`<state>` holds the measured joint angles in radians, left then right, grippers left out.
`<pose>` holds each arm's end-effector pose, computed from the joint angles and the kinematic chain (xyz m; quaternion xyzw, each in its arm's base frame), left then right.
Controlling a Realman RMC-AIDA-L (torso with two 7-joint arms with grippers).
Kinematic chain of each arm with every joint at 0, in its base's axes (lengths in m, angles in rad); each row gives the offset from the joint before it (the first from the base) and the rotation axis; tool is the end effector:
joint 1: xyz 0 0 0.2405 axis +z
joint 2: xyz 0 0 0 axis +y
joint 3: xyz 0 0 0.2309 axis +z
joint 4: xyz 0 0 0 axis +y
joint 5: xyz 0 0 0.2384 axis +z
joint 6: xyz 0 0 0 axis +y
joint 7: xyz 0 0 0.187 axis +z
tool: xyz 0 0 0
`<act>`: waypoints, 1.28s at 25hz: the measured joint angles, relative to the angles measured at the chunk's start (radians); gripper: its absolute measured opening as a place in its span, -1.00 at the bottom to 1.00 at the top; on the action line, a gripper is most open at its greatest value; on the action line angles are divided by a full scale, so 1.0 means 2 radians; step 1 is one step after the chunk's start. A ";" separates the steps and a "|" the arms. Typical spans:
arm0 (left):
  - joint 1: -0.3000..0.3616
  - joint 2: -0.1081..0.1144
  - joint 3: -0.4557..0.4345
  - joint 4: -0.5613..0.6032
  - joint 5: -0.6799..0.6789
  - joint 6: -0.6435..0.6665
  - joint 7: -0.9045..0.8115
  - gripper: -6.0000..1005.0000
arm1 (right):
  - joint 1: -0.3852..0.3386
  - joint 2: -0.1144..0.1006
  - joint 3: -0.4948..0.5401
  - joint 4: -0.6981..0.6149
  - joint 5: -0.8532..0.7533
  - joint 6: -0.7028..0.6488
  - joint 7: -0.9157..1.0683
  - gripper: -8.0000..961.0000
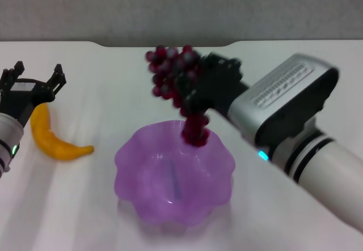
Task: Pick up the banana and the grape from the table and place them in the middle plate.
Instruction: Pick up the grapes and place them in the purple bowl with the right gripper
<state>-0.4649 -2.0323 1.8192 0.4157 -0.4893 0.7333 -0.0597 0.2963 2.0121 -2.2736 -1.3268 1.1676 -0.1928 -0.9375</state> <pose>-0.3066 0.4448 -0.0009 -0.6958 -0.2646 -0.2422 0.6222 0.0791 0.3758 -0.1144 -0.8642 0.1050 0.2315 0.4342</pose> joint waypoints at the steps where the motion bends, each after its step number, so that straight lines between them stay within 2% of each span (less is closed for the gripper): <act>1: 0.001 0.000 0.000 0.000 0.000 0.000 0.000 0.77 | 0.000 0.000 0.000 0.000 0.000 0.000 0.000 -0.22; 6: 0.001 0.000 0.000 0.000 0.000 0.000 0.000 0.77 | -0.003 0.000 -0.027 0.002 0.000 0.000 0.000 -0.22; 13: 0.001 0.000 0.000 0.001 0.000 0.000 0.000 0.77 | -0.002 0.000 -0.037 0.026 0.003 0.008 0.001 -0.23; 23: -0.002 0.000 0.000 0.003 0.000 0.000 0.000 0.77 | 0.023 0.000 -0.060 0.062 0.028 0.011 0.006 -0.28; 32: -0.002 0.000 0.000 0.005 0.000 0.000 0.000 0.77 | 0.030 0.001 -0.063 0.083 0.038 0.006 0.016 -0.28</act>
<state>-0.4694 -2.0325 1.8192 0.4247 -0.4897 0.7333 -0.0597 0.3553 2.0141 -2.4001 -1.1610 1.2437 -0.1798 -0.9055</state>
